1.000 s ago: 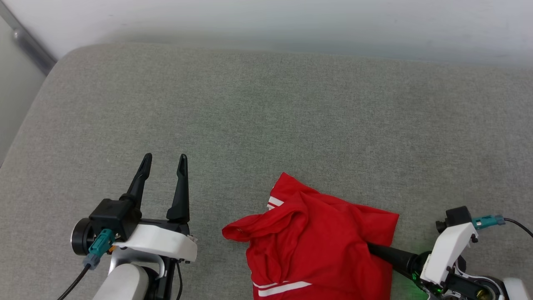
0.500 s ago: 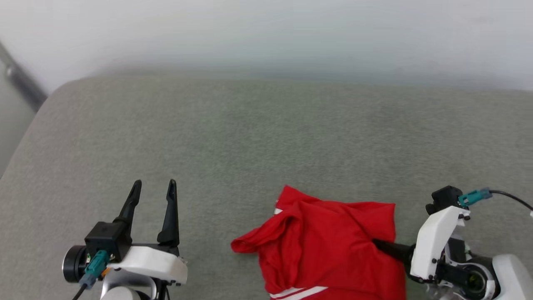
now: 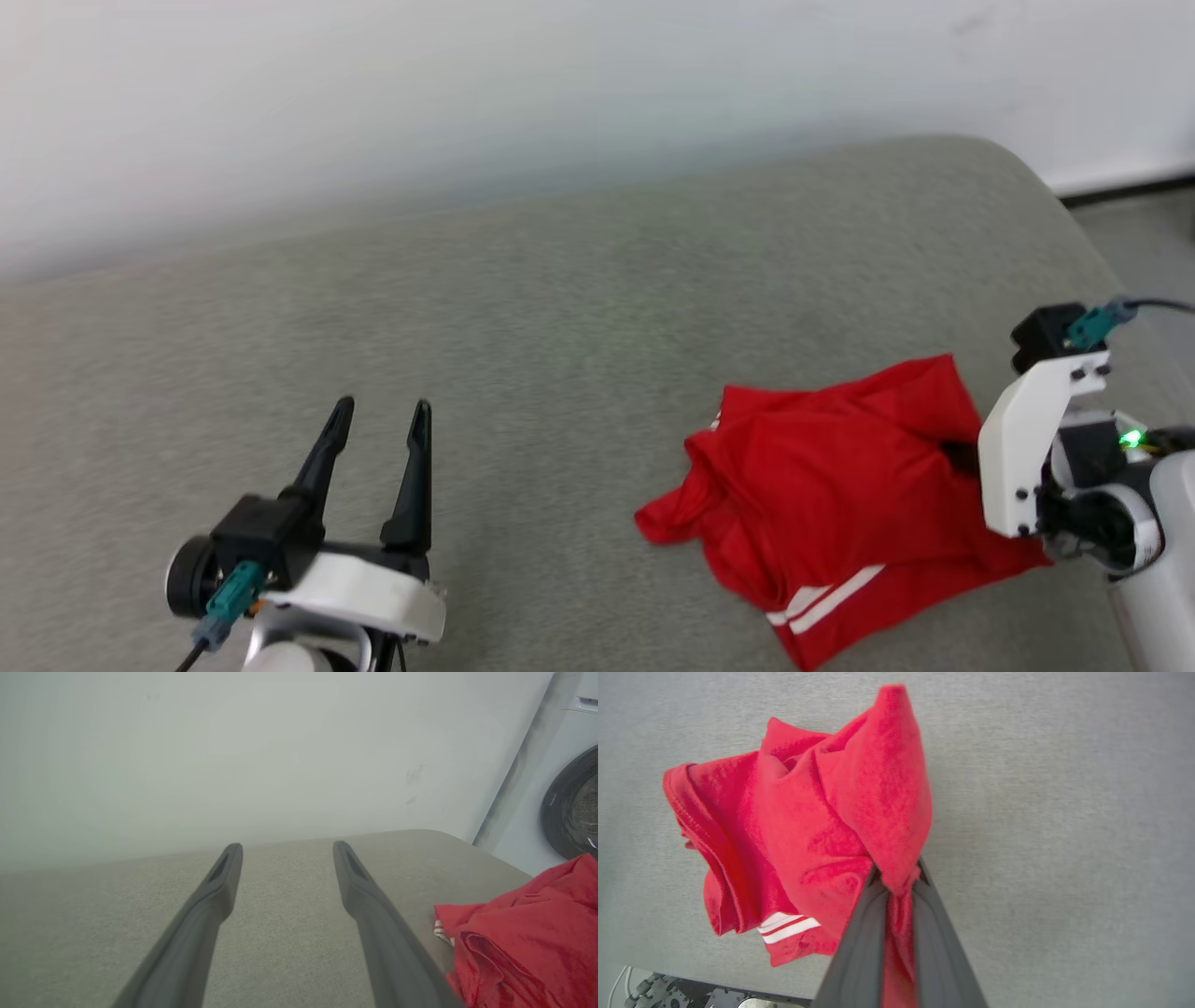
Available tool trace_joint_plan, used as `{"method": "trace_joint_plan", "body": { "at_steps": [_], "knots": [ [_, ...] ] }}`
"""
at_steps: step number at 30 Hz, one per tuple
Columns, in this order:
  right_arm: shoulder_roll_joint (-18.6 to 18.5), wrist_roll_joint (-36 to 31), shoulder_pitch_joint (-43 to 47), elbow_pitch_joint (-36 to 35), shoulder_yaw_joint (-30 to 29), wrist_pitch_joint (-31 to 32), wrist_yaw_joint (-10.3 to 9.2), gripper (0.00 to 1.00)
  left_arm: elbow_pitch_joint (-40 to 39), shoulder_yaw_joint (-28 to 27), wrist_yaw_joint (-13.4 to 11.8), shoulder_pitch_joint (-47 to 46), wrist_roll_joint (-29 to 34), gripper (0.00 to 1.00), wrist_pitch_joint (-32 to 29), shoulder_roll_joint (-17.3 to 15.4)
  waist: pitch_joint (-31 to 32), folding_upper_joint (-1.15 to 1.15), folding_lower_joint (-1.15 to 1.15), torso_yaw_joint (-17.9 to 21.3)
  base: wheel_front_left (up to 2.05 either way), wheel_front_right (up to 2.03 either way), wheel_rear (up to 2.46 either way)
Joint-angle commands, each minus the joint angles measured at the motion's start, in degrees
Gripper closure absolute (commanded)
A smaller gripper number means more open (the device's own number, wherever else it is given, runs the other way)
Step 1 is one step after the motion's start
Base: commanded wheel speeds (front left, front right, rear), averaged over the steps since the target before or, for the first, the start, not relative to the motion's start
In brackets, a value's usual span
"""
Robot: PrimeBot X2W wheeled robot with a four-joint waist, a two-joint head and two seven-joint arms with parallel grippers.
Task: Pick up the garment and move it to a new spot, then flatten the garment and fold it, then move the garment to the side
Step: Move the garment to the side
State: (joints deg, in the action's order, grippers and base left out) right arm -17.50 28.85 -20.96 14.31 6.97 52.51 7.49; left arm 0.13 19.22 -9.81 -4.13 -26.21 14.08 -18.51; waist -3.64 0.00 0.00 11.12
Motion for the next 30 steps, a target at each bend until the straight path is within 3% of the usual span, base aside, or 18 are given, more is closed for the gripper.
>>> {"method": "trace_joint_plan", "body": {
  "at_steps": [1, 6, 17, 26, 27, 28, 29, 30],
  "knots": [
    [-0.61, -1.56, -2.35, 1.65, 0.10, -0.84, -0.01, 1.00, -0.73, 0.30, 0.43, -1.90, 0.51, 0.00, -0.37, -0.31, -3.48, 0.00, 0.00, 5.73, 0.00, 0.00, 0.00],
    [-3.41, -7.28, -8.74, 7.06, -0.36, -5.11, -0.01, 1.00, -2.42, 1.96, 1.89, -5.29, 2.20, 0.00, -2.42, -2.00, -8.32, 0.00, 0.00, 9.02, 0.00, 0.00, 0.00],
    [-4.91, -16.82, -19.78, 21.57, -14.76, -23.15, -0.02, 1.00, -9.83, 3.02, 3.14, -14.25, 5.90, 0.00, -9.14, -6.04, -20.97, 0.00, 0.00, 9.43, 0.00, 0.00, 0.00],
    [-1.83, -24.45, -26.28, 30.72, -25.07, -32.55, -0.02, 1.00, -13.60, 2.34, 3.91, -19.22, 7.52, 0.00, -12.12, -8.91, -28.22, 0.00, 0.00, 8.85, 0.00, 0.00, 0.00],
    [-1.43, -25.43, -26.64, 31.63, -26.37, -33.63, -0.02, 0.93, -13.69, 2.46, 3.86, -19.39, 7.65, 0.00, -12.18, -8.89, -28.47, 0.00, 0.00, 8.74, 0.00, 0.00, 0.00],
    [-1.00, -26.35, -26.99, 32.54, -27.39, -34.47, -0.02, 0.55, -13.71, 2.51, 3.80, -19.57, 7.72, 0.00, -12.03, -8.84, -28.61, 0.00, 0.00, 8.64, 0.00, 0.00, 0.00],
    [-0.60, -26.87, -27.21, 33.44, -28.43, -35.23, -0.02, 0.00, -13.62, 2.49, 3.71, -19.63, 7.66, 0.00, -11.85, -8.78, -28.64, 0.00, 0.00, 8.57, 0.00, 0.00, 0.00],
    [-0.57, -27.64, -27.32, 34.15, -29.12, -35.85, -0.02, 0.00, -13.40, 2.46, 3.61, -19.57, 7.52, 0.00, -11.67, -8.66, -28.53, 0.00, 0.00, 8.51, 0.00, 0.00, 0.00]
  ]
}}
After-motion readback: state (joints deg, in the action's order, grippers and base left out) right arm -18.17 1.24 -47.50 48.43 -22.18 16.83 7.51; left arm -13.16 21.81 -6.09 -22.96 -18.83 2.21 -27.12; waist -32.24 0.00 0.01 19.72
